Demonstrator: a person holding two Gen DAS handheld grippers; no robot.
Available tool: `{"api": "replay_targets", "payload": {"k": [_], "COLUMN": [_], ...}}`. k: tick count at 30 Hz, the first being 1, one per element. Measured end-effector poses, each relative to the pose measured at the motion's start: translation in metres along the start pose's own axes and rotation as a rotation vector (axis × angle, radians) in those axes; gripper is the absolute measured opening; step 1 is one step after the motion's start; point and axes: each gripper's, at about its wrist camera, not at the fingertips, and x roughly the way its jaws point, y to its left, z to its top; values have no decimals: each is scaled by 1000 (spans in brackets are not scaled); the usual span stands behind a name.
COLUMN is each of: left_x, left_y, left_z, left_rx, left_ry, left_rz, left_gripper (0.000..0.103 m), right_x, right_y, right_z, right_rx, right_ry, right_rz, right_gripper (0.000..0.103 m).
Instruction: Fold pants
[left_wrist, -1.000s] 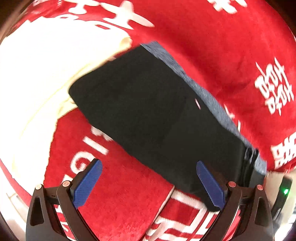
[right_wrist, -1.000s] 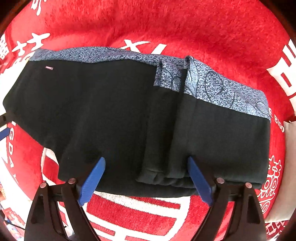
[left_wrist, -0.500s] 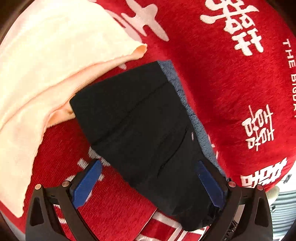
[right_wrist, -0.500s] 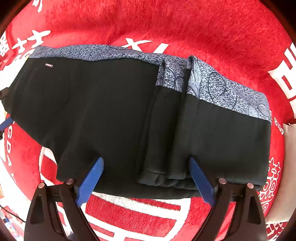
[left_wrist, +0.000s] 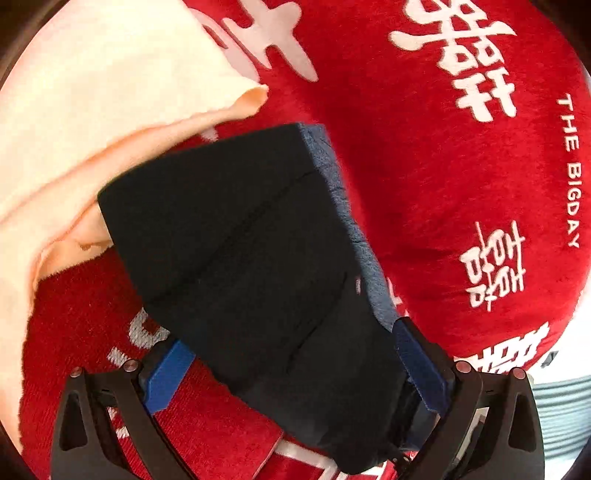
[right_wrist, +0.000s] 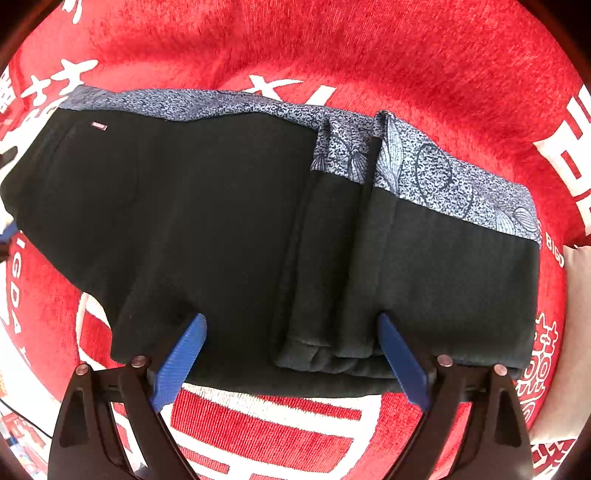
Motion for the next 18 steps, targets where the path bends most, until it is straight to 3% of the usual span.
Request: {"api": "replay_targets", "payload": {"k": [3,5,7,9,12,18], "left_x": [5,8,10,11,8,11], "left_y": [-13,-22,-27,-29,-36,-84], "left_z": [0,-1,-2,-1,-3,-33], "left_rx": [43,67,102,144,205,516], "left_ry": [6,-4,-5,2,-5,-92], "left_rz": [71,143,228,297,313,477], "left_gripper": [101,89,54,37,34,33], "right_x": [-5,-13,-29,-44,-62,-73], "right_y": [-1,-1,2,6,22,78], "right_z": [5,10,20,34,64,141], "right_rx": [-8,-12,-21,-25,-23,-91], "right_ry": [13,5,-22,-44,-41,18], "right_rz": [1,1,13,46,144,314], "right_gripper": [95,95,95,95,95,95]}}
